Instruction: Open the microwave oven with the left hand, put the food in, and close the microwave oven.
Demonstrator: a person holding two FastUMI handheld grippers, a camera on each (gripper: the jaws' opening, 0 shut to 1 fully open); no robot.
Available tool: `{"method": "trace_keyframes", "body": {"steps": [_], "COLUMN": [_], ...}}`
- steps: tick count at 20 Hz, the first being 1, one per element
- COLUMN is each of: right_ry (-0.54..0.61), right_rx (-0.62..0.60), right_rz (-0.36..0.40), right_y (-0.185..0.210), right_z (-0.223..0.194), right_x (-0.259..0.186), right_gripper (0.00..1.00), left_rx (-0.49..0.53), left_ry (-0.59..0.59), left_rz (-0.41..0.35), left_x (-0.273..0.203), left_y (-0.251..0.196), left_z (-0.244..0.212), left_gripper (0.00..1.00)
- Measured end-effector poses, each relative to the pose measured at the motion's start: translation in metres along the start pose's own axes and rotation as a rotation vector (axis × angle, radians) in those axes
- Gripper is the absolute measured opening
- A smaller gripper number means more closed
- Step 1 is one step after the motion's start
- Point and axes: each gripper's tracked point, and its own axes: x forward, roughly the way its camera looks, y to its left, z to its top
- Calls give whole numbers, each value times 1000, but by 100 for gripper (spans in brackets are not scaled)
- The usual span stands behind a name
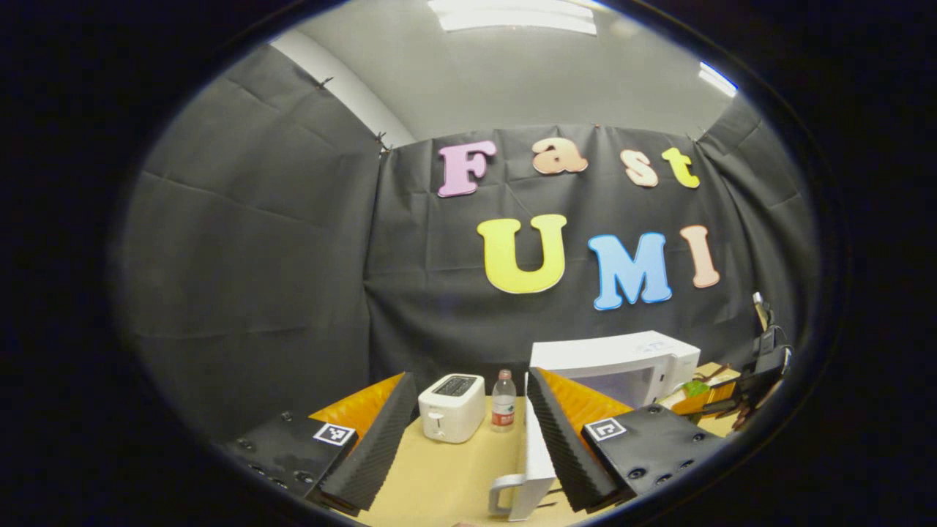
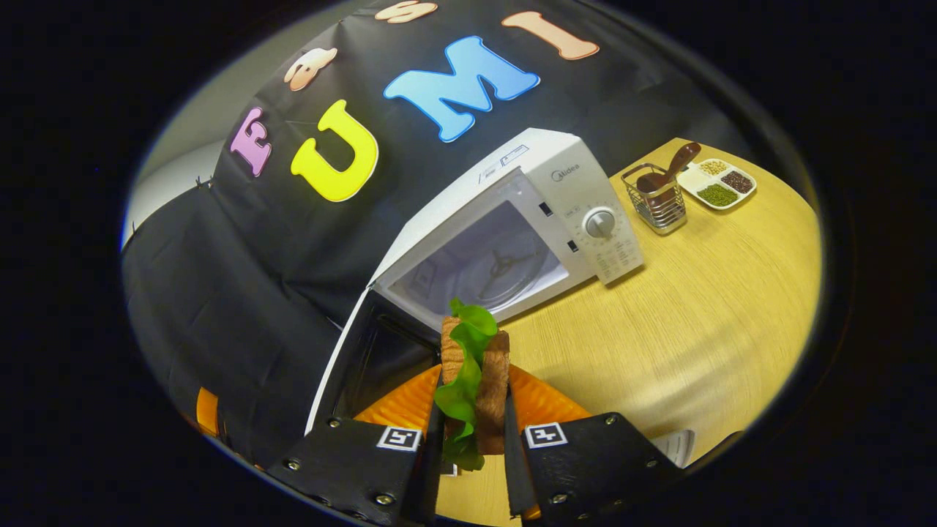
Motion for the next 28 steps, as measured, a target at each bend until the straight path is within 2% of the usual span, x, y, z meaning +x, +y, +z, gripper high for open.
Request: {"method": "trace_keyframes", "body": {"steps": [9,13,14,18,21,28], "right_ry": [-126,-132,-143,-221,-275,-315], "right_rx": [-24,5,11,57,34,-19], "right_rz": [-50,-57,-63,-37,-66,-126], "right_y": [14,10,8,9,3,-17], "right_z": [20,22,26,48,62,69], "right_x": [88,130,139,172,193,234], "right_gripper": [37,37,37,37,36,37], "left_rx": [-5,10,10,19,42,95], "left_ry": [37,54,57,73,88,97], "left_rz": [38,70,82,134,168,225], "left_x": [30,35,33,27,21,11], "left_y": [61,85,93,117,133,154], "left_z": [-20,-28,-29,-35,-38,-39], "left_gripper": [99,96,99,99,99,99]}}
